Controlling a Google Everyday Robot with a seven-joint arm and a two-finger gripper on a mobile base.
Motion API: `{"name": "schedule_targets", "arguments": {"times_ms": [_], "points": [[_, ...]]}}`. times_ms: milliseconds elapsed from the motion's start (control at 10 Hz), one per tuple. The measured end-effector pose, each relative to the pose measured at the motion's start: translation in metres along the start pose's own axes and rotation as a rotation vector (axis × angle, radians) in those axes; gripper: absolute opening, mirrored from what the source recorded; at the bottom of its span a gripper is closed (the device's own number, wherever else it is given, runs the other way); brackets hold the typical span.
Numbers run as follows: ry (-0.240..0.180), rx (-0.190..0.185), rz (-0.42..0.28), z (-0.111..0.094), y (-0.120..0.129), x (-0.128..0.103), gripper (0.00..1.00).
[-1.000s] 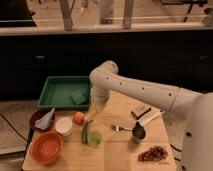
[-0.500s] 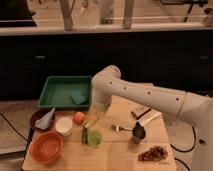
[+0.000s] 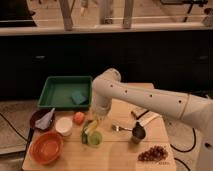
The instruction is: Place banana in plastic cup
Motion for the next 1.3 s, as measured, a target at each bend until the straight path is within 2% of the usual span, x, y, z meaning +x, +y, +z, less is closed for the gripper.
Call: {"name": "schedule_targets", "arguments": {"times_ms": [1300], "points": [[-0.036,-0.035,-0.060,0.018,0.032,-0.030,0.02]]}}
